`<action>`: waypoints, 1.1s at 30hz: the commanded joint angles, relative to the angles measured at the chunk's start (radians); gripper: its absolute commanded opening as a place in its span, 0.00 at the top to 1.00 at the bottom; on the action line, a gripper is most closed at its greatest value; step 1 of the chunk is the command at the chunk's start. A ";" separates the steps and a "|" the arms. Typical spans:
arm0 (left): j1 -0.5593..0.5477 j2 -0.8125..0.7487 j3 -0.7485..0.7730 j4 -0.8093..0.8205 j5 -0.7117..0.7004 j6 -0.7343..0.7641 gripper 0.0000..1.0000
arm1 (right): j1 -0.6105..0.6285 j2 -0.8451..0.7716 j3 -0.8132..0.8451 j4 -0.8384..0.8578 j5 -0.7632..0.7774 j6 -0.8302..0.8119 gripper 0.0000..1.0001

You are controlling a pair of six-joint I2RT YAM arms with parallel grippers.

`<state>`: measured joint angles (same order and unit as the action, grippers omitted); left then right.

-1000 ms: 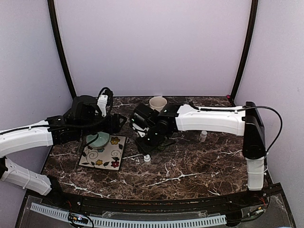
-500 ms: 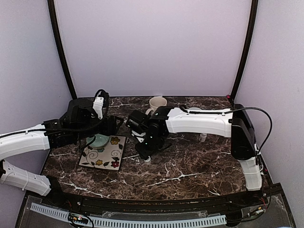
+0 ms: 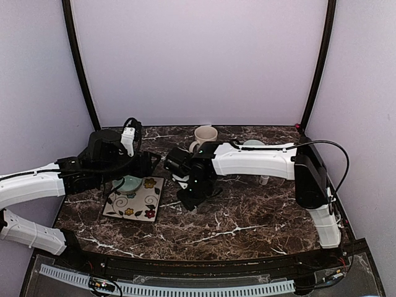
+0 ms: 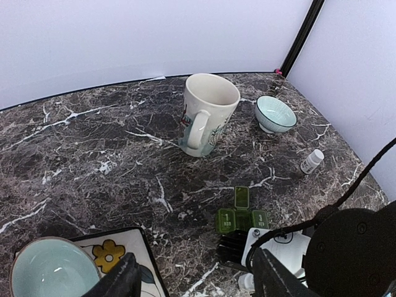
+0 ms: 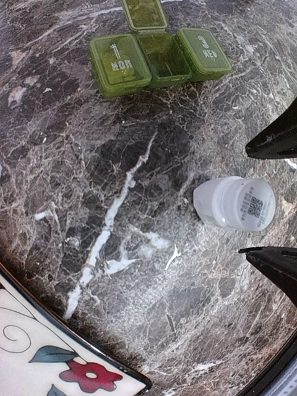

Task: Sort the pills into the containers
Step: Pick up the pill bottle from the center of the board.

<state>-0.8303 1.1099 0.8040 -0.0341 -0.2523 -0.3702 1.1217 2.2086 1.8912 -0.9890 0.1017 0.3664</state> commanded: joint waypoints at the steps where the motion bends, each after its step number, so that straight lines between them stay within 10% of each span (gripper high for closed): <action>1: -0.008 -0.028 -0.018 0.023 -0.012 -0.006 0.37 | -0.009 0.018 0.032 -0.007 -0.013 -0.014 0.52; 19: -0.009 -0.015 -0.018 0.029 -0.021 -0.001 0.37 | -0.017 0.052 0.059 -0.015 -0.052 -0.037 0.60; 33: -0.009 -0.007 -0.019 0.033 -0.031 0.000 0.37 | -0.023 0.052 0.054 -0.024 -0.064 -0.047 0.85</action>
<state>-0.8345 1.1103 0.8013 -0.0227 -0.2707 -0.3702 1.1049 2.2425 1.9224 -0.9989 0.0422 0.3218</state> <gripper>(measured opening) 0.631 0.218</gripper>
